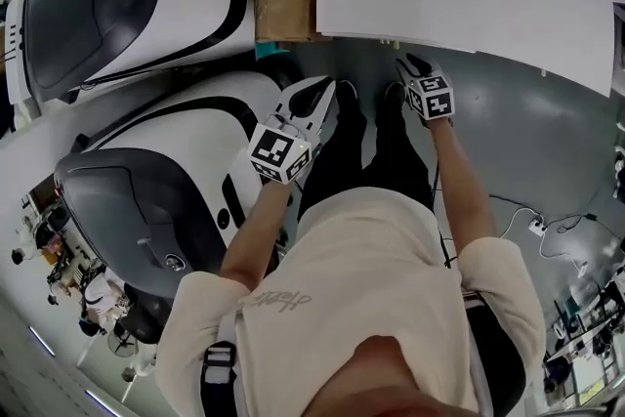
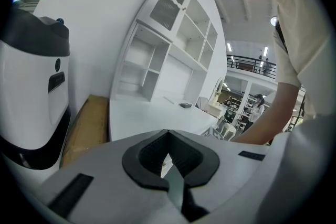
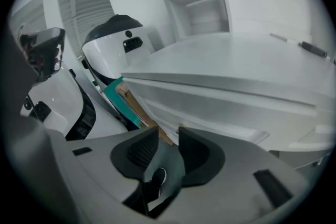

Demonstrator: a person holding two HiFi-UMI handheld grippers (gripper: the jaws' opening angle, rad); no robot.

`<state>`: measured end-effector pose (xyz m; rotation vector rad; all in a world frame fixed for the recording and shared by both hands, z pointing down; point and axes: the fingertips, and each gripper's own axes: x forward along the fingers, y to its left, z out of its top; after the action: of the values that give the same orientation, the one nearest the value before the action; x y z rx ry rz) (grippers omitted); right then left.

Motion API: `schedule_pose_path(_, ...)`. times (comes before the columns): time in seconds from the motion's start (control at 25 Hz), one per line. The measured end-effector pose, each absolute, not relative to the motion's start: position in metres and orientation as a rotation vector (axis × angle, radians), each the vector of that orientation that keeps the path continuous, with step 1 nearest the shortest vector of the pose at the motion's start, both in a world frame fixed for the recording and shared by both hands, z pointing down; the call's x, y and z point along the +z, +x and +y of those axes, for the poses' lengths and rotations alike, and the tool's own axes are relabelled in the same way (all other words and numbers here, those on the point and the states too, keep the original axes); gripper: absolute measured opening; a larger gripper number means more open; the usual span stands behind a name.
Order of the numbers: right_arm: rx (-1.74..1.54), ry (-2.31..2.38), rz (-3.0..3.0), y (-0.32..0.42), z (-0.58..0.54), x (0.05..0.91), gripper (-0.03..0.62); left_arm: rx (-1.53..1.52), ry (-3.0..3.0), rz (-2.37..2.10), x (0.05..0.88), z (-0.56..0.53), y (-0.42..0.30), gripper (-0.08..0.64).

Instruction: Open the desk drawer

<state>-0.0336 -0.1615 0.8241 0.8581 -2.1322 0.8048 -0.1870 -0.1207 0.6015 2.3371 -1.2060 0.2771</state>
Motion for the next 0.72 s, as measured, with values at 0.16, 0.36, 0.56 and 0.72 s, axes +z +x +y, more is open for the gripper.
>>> schedule_pose_path(0.16, 0.859, 0.913, -2.068, -0.036, -0.175, 0.851, 0.123, 0.292, 2.337, -1.185, 0.613, -0.127, -0.184, 0.0)
schedule_pose_path(0.36, 0.963, 0.946, -1.99, -0.038, -0.18, 0.876, 0.123, 0.289, 2.34, -1.17, 0.62, -0.135, -0.183, 0.0)
schedule_pose_path(0.56, 1.039, 0.978, -1.965, -0.043, -0.184, 0.891, 0.123, 0.293, 2.338, -1.162, 0.627, -0.14, -0.186, 0.0)
schedule_pose_path(0.72, 1.047, 0.978, -1.943, -0.046, -0.183, 0.898, 0.123, 0.288, 2.324, -1.158, 0.632, -0.136, -0.188, 0.0)
